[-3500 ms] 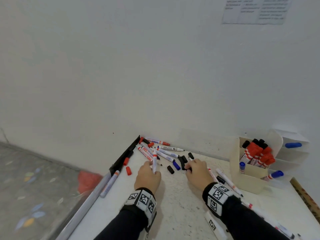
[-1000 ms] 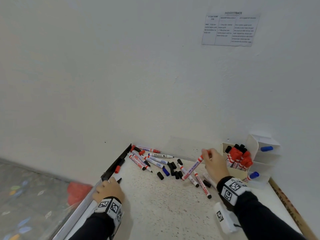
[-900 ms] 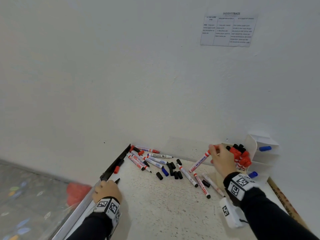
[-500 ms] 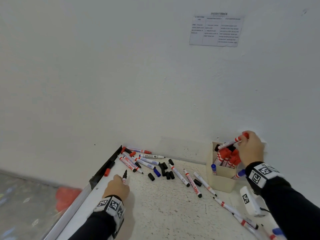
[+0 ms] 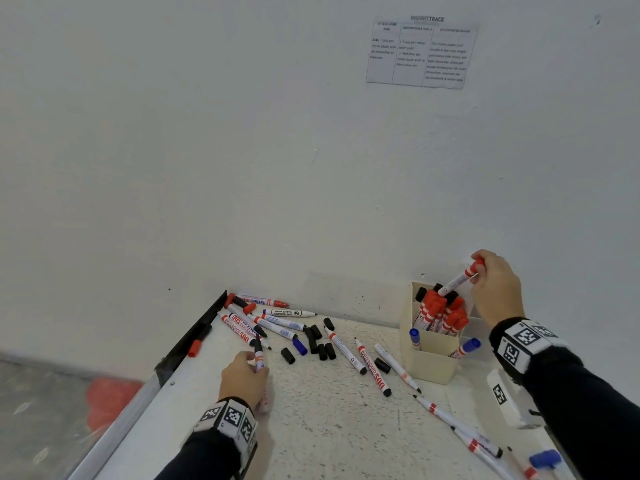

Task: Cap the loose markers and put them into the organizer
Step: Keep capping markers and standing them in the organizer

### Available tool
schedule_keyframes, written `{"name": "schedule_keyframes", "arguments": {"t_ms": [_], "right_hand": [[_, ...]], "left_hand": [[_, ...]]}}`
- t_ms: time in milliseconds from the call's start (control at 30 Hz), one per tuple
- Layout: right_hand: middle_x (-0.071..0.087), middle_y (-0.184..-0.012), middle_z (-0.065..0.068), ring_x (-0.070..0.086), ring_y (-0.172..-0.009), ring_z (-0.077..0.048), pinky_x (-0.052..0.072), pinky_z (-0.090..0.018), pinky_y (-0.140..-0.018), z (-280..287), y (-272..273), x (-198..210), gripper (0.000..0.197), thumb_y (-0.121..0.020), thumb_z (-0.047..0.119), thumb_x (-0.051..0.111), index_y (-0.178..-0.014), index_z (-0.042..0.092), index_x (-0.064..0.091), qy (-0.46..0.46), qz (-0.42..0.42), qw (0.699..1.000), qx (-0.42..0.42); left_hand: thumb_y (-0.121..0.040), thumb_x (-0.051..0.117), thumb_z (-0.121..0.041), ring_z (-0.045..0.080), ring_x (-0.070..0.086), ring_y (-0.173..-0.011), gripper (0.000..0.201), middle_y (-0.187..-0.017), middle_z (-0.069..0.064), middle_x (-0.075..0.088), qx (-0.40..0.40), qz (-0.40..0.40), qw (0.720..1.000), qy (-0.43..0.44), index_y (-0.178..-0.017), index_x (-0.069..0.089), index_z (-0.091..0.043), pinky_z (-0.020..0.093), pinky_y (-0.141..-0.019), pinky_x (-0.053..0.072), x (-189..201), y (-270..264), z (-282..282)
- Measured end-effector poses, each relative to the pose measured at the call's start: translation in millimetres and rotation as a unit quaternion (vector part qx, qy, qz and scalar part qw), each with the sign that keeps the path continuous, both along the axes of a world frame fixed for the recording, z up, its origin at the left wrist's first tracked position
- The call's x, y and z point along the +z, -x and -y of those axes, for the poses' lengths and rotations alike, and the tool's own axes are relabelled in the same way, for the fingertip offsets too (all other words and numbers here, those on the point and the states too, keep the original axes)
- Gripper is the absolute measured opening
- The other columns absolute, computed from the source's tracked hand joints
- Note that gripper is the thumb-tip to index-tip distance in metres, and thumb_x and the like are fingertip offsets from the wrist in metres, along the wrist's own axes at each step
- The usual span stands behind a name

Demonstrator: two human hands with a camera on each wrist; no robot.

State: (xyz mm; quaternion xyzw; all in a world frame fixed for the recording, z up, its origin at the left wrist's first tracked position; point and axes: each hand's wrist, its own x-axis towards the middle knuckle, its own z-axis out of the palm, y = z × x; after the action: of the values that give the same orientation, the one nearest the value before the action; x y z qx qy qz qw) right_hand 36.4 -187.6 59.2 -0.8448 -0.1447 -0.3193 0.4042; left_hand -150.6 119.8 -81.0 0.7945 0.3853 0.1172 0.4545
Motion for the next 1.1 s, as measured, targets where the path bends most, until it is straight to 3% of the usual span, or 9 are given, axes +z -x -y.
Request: {"name": "schedule_keyframes", "arguments": {"t_ms": [167,300,367,500,567,633,733,867,1100], "right_hand": [[0.054,-0.096,-0.008,0.058,-0.092,-0.029,0.049,-0.049,-0.088,-12.7,-7.9,-3.6,0.023,-0.096,0.003,0.035,-0.107,0.007,0.055,-0.005,-0.012,1.000,0.025],[0.051,-0.097,-0.009,0.057,-0.090,-0.028,0.050,-0.044,-0.086,-15.8,-3.9,1.3,0.026,-0.096,0.001,0.033,-0.110,0.003,0.054,0.006,0.022,1.000,0.021],[0.052,-0.102,-0.015,0.056,-0.092,-0.030,0.049,-0.042,-0.086,-13.5,-1.6,2.4,0.029,-0.094,-0.003,0.032,-0.113,0.001,0.053,0.024,0.024,0.999,0.006],[0.057,-0.112,-0.019,0.054,-0.103,-0.031,0.041,-0.035,-0.088,-4.4,-5.9,-5.6,0.030,-0.096,0.003,0.034,-0.116,0.003,0.054,0.061,-0.077,0.995,0.002],[0.059,-0.111,-0.018,0.055,-0.101,-0.031,0.041,-0.035,-0.087,-1.7,-3.7,-11.6,0.028,-0.097,0.009,0.036,-0.119,0.005,0.053,0.054,-0.119,0.991,0.011],[0.059,-0.103,-0.014,0.054,-0.090,-0.026,0.042,-0.032,-0.080,0.2,1.3,-15.4,0.024,-0.096,0.009,0.039,-0.116,0.006,0.053,0.023,-0.104,0.994,0.008],[0.057,-0.096,-0.010,0.050,-0.086,-0.020,0.037,-0.027,-0.077,1.5,4.2,-18.2,0.020,-0.094,0.006,0.044,-0.112,0.004,0.054,-0.006,-0.073,0.997,0.000],[0.065,-0.102,-0.018,0.059,-0.090,-0.028,0.045,-0.031,-0.079,1.7,-1.7,-26.9,0.019,-0.091,0.010,0.053,-0.107,0.002,0.060,0.036,-0.138,0.990,-0.002],[0.051,-0.116,-0.019,0.051,-0.099,-0.025,0.028,-0.009,-0.080,-2.3,4.3,-14.1,0.030,-0.095,-0.002,0.035,-0.117,-0.002,0.054,0.017,-0.003,1.000,-0.027]], "left_hand": [[-0.092,0.054,-0.021,0.014,0.050,-0.088,0.039,-0.119,0.010,0.059,-0.012,0.005,1.000,0.014,-0.128,0.046,-0.011,0.030,-0.090,0.046,-2.5,-1.9,5.1],[-0.091,0.055,-0.022,0.015,0.052,-0.090,0.039,-0.118,0.009,0.059,-0.012,0.000,1.000,0.020,-0.128,0.046,-0.012,0.032,-0.092,0.048,-4.6,-4.0,6.7],[-0.091,0.055,-0.022,0.017,0.054,-0.095,0.040,-0.118,0.010,0.059,-0.011,-0.002,1.000,0.019,-0.128,0.046,-0.011,0.031,-0.092,0.047,-4.5,-4.0,7.1],[-0.090,0.056,-0.021,0.019,0.056,-0.101,0.038,-0.114,0.010,0.061,-0.011,0.002,1.000,0.007,-0.126,0.048,-0.010,0.031,-0.093,0.045,-4.5,-4.6,8.3],[-0.090,0.056,-0.021,0.021,0.056,-0.103,0.038,-0.113,0.010,0.061,-0.012,0.006,1.000,0.007,-0.126,0.049,-0.010,0.033,-0.095,0.046,-5.4,-5.0,8.2],[-0.090,0.056,-0.020,0.023,0.056,-0.105,0.038,-0.113,0.011,0.061,-0.013,0.010,1.000,0.007,-0.126,0.049,-0.009,0.034,-0.095,0.046,-6.6,-6.0,7.9],[-0.090,0.057,-0.020,0.024,0.057,-0.106,0.039,-0.114,0.011,0.061,-0.018,0.011,1.000,0.008,-0.126,0.049,-0.009,0.035,-0.095,0.045,-8.4,-7.5,7.9],[-0.090,0.057,-0.020,0.023,0.058,-0.104,0.040,-0.116,0.011,0.061,-0.025,0.006,1.000,0.004,-0.127,0.048,-0.009,0.034,-0.093,0.046,-9.1,-8.1,8.1],[-0.089,0.058,-0.019,0.023,0.059,-0.100,0.039,-0.117,0.012,0.062,-0.022,0.019,1.000,0.007,-0.126,0.049,-0.010,0.034,-0.092,0.047,-7.7,-7.1,8.7]]}}
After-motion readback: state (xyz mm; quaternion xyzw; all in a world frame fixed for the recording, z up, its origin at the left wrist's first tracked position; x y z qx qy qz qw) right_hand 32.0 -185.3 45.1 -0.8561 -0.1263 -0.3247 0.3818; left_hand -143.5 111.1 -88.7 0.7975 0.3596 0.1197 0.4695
